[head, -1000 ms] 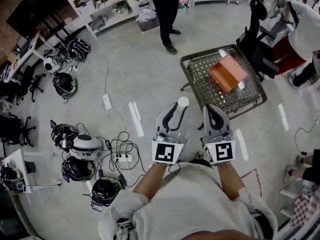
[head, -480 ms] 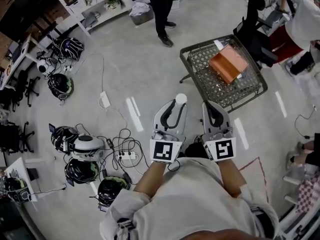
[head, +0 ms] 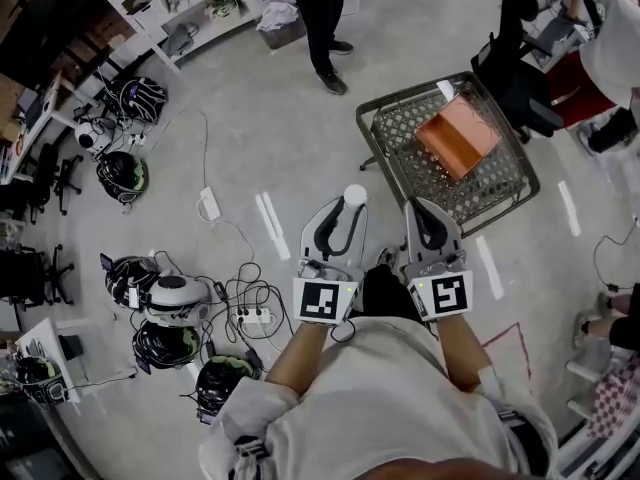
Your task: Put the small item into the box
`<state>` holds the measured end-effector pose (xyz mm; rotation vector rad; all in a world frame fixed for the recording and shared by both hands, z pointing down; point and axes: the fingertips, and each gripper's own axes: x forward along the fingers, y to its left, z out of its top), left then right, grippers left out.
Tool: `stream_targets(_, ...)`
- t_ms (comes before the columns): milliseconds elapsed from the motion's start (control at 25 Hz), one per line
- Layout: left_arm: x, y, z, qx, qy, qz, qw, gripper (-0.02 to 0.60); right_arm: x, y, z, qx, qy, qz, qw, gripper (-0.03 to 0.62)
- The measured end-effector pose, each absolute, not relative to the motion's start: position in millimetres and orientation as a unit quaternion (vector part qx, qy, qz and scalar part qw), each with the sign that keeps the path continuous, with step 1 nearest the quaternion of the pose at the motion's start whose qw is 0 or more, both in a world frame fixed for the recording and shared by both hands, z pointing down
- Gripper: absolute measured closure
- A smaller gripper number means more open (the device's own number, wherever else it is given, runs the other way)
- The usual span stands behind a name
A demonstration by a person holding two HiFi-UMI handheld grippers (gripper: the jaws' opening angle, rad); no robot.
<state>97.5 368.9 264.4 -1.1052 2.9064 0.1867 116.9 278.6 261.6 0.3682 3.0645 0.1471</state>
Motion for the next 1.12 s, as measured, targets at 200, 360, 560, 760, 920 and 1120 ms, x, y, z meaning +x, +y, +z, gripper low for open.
stream_targets(200,49.6,329.2,262.4,-0.358,0.933,0.037,0.004,0.46,67.2,243.4,260.9,0.129,0.991,0.014,0.024,0.591)
stream_targets(360,19.5,289.4,261.7,-0.361,0.932,0.019,-0.003,0.46,36.0,199.4,262.4,0.127,0.991,0.009,0.033,0.591)
stream_targets(560,-3.3,244.3,265.2,-0.388,0.922,-0.003,-0.016,0.46,15.6,155.9,258.4,0.107,0.993,-0.015,0.046,0.591)
stream_targets(760,-16.4,198.3,267.3,-0.429,0.903,-0.016,-0.018,0.46,9.8,113.5,263.0,0.072,0.996,-0.023,0.045,0.591)
stream_targets(920,-28.5,167.4,264.2,-0.449,0.893,-0.021,-0.017,0.46,14.5,81.0,264.4,0.041,0.998,-0.02,0.047,0.591)
stream_targets(1120,-43.4,122.9,271.3,-0.479,0.877,-0.023,-0.031,0.46,8.6,41.4,275.4,0.003,0.999,-0.029,0.026,0.591)
